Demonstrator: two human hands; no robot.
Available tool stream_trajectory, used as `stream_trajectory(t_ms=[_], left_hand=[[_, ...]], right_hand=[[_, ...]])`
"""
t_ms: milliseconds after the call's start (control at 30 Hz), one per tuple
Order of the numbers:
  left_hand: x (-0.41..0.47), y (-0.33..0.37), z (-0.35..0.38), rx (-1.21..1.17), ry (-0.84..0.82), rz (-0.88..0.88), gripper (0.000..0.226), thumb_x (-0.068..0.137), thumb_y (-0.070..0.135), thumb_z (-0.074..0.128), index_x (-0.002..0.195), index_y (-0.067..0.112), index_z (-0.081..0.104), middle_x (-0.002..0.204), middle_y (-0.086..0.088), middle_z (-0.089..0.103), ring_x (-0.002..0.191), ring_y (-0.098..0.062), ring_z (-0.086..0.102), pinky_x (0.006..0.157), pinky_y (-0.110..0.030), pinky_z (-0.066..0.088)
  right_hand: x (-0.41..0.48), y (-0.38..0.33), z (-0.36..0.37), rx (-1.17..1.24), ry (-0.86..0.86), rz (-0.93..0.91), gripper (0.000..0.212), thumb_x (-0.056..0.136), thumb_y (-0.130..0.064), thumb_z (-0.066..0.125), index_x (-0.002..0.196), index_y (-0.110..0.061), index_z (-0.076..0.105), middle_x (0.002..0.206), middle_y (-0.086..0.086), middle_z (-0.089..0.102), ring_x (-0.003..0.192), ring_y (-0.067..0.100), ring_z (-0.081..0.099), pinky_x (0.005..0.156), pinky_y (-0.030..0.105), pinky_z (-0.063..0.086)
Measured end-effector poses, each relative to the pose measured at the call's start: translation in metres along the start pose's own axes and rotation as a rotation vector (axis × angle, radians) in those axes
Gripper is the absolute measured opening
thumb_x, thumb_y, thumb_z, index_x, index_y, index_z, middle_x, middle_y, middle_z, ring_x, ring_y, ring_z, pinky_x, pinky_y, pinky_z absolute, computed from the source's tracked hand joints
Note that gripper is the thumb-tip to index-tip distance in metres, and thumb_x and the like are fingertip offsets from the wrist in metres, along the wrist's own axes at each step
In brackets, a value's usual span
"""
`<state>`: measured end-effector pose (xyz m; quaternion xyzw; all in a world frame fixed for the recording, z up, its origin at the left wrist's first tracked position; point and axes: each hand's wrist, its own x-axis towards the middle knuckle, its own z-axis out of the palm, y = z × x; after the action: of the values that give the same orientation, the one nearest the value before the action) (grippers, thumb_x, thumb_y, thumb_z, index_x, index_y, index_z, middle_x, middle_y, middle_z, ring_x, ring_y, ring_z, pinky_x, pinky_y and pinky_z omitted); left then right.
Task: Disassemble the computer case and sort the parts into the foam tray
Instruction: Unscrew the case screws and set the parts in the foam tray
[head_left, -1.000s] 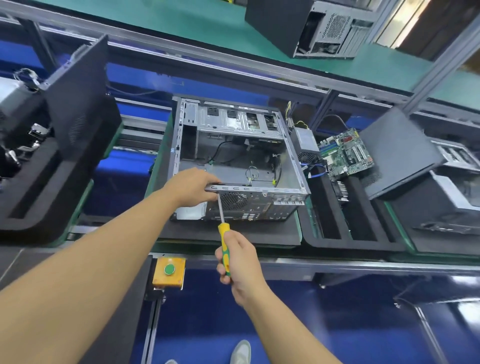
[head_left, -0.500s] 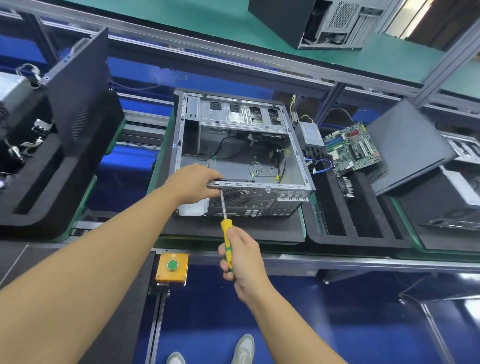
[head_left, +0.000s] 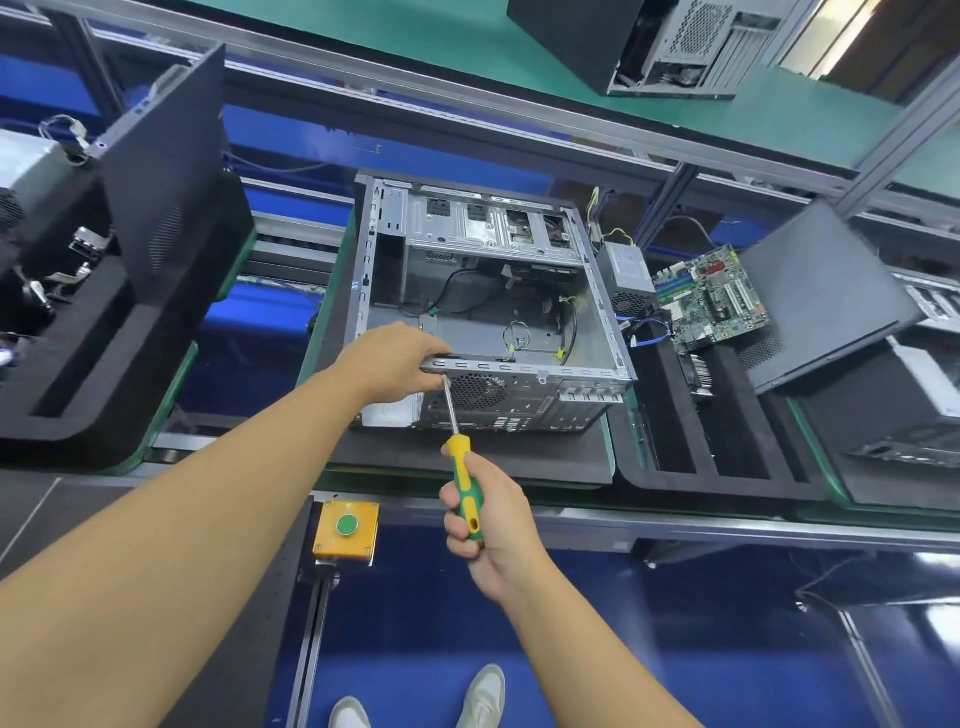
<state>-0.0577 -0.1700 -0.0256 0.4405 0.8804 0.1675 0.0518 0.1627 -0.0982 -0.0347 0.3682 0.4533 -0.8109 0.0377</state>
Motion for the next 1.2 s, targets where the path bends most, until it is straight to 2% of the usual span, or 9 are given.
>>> stream_trajectory(t_ms=[233, 467, 633, 700, 767, 933, 1000, 1100, 1200], left_hand=[[0.000, 0.001, -0.002, -0.030, -0.002, 0.000, 0.034, 0.088, 0.042, 0.065, 0.121, 0.033, 0.068, 0.098, 0.006, 0.073, 0.079, -0.015, 0.053, 0.064, -0.028, 0.040], [0.000, 0.004, -0.004, -0.028, -0.020, -0.018, 0.034, 0.088, 0.041, 0.065, 0.121, 0.034, 0.068, 0.099, 0.007, 0.073, 0.079, -0.013, 0.051, 0.063, -0.028, 0.039], [-0.003, 0.006, -0.005, 0.005, -0.022, -0.023, 0.036, 0.088, 0.042, 0.065, 0.124, 0.037, 0.065, 0.100, 0.007, 0.073, 0.080, -0.015, 0.052, 0.065, -0.029, 0.039], [-0.003, 0.006, -0.004, 0.018, -0.025, -0.019, 0.037, 0.088, 0.041, 0.066, 0.125, 0.037, 0.064, 0.103, 0.006, 0.073, 0.085, -0.018, 0.058, 0.066, -0.029, 0.039], [-0.002, 0.006, -0.004, 0.013, -0.029, -0.029, 0.037, 0.088, 0.041, 0.067, 0.124, 0.036, 0.065, 0.101, 0.005, 0.072, 0.085, -0.019, 0.058, 0.066, -0.030, 0.041], [-0.002, 0.005, -0.002, 0.003, -0.014, -0.041, 0.034, 0.087, 0.041, 0.067, 0.120, 0.034, 0.068, 0.094, 0.005, 0.072, 0.076, -0.016, 0.052, 0.060, -0.028, 0.040], [-0.002, 0.005, -0.002, -0.006, -0.022, -0.037, 0.034, 0.088, 0.041, 0.067, 0.120, 0.034, 0.068, 0.095, 0.005, 0.072, 0.077, -0.016, 0.054, 0.060, -0.028, 0.038], [0.001, 0.003, -0.004, -0.014, -0.070, -0.039, 0.040, 0.088, 0.041, 0.067, 0.127, 0.033, 0.063, 0.107, 0.003, 0.070, 0.088, -0.018, 0.055, 0.067, -0.030, 0.039], [0.002, 0.003, -0.005, -0.018, -0.099, -0.041, 0.041, 0.088, 0.040, 0.067, 0.129, 0.034, 0.061, 0.113, 0.004, 0.069, 0.091, -0.018, 0.054, 0.069, -0.030, 0.037]], right_hand=[[0.003, 0.001, -0.010, 0.363, -0.214, 0.164, 0.030, 0.098, -0.033, 0.055, 0.118, -0.017, 0.070, 0.066, -0.001, 0.043, 0.039, 0.006, 0.030, 0.030, 0.017, 0.023], [0.000, -0.002, -0.003, 0.406, -0.196, 0.170, 0.030, 0.099, -0.032, 0.053, 0.120, -0.015, 0.066, 0.065, 0.000, 0.043, 0.038, 0.006, 0.030, 0.030, 0.017, 0.022], [-0.004, 0.001, 0.023, 0.553, -0.222, 0.190, 0.034, 0.100, -0.032, 0.054, 0.115, -0.006, 0.068, 0.064, 0.001, 0.047, 0.041, 0.010, 0.036, 0.029, 0.020, 0.027], [-0.004, 0.000, 0.026, 0.487, -0.208, 0.176, 0.035, 0.102, -0.033, 0.050, 0.115, -0.005, 0.067, 0.065, 0.001, 0.049, 0.043, 0.011, 0.038, 0.032, 0.021, 0.027], [-0.004, 0.000, 0.024, 0.272, -0.119, 0.106, 0.030, 0.104, -0.031, 0.047, 0.111, -0.008, 0.065, 0.065, 0.001, 0.051, 0.045, 0.012, 0.040, 0.036, 0.020, 0.027], [0.001, 0.004, 0.025, -0.652, 0.309, -0.321, 0.020, 0.097, -0.036, 0.054, 0.086, -0.019, 0.051, 0.070, -0.002, 0.058, 0.054, 0.018, 0.052, 0.048, 0.032, 0.044], [0.005, 0.005, 0.020, -0.919, 0.387, -0.392, 0.020, 0.095, -0.037, 0.055, 0.086, -0.024, 0.044, 0.075, -0.004, 0.058, 0.064, 0.021, 0.056, 0.056, 0.036, 0.048], [0.008, -0.002, 0.019, -0.675, 0.253, -0.250, 0.016, 0.097, -0.030, 0.054, 0.094, -0.021, 0.041, 0.085, 0.003, 0.056, 0.056, 0.024, 0.061, 0.055, 0.040, 0.059], [0.006, -0.016, 0.021, -0.434, 0.069, -0.059, 0.020, 0.098, -0.036, 0.054, 0.103, -0.019, 0.045, 0.087, 0.007, 0.055, 0.046, 0.017, 0.053, 0.042, 0.027, 0.047]])
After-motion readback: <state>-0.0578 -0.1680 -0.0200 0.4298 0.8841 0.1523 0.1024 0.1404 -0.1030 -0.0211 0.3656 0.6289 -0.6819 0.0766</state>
